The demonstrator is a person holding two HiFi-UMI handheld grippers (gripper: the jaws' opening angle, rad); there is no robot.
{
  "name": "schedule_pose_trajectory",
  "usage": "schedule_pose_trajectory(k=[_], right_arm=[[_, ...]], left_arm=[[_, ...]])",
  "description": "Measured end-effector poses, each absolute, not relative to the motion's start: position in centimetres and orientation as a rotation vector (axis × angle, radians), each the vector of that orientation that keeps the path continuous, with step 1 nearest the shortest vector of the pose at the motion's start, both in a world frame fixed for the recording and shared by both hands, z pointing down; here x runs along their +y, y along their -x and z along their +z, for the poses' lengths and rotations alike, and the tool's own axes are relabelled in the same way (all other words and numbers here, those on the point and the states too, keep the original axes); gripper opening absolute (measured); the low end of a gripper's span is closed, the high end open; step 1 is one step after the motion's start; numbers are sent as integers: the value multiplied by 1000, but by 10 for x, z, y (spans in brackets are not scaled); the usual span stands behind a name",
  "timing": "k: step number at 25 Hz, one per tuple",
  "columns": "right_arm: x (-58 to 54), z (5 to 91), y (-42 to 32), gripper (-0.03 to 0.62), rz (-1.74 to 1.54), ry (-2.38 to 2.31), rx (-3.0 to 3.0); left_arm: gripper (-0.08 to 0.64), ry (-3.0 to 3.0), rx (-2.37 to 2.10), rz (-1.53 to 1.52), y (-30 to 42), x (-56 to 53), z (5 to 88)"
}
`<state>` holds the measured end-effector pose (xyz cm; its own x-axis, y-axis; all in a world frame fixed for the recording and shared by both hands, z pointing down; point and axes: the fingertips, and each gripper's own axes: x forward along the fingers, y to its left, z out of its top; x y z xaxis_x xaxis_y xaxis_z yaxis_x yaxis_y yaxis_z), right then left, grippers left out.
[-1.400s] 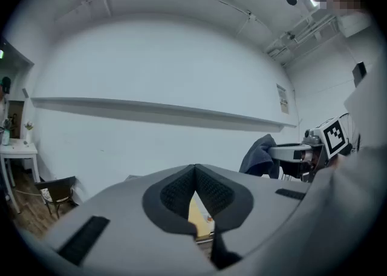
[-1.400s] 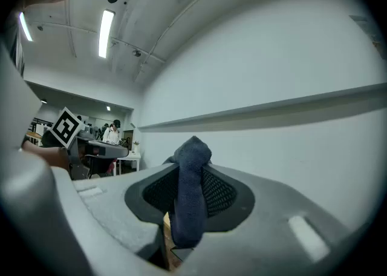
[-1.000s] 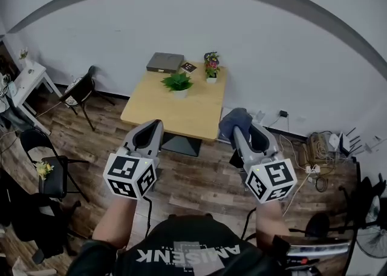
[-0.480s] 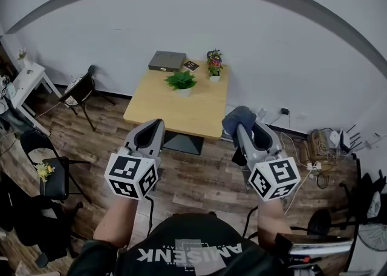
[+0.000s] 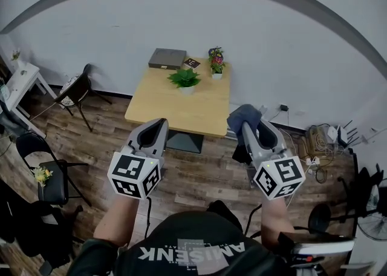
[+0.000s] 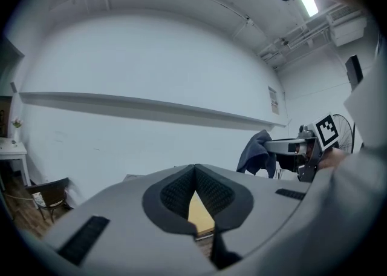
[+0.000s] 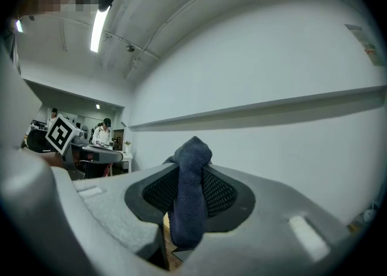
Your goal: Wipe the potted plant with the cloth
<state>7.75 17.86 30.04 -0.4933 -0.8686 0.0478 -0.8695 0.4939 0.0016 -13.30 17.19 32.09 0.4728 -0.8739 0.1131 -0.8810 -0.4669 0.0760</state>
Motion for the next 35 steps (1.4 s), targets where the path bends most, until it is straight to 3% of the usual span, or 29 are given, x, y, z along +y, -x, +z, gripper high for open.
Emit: schedule_pose_trajectory(k=[35], right_arm=[[-111, 312, -112, 110, 93, -1162, -2915]], left_arm=[[2, -2453, -1678, 151, 84, -83, 336]])
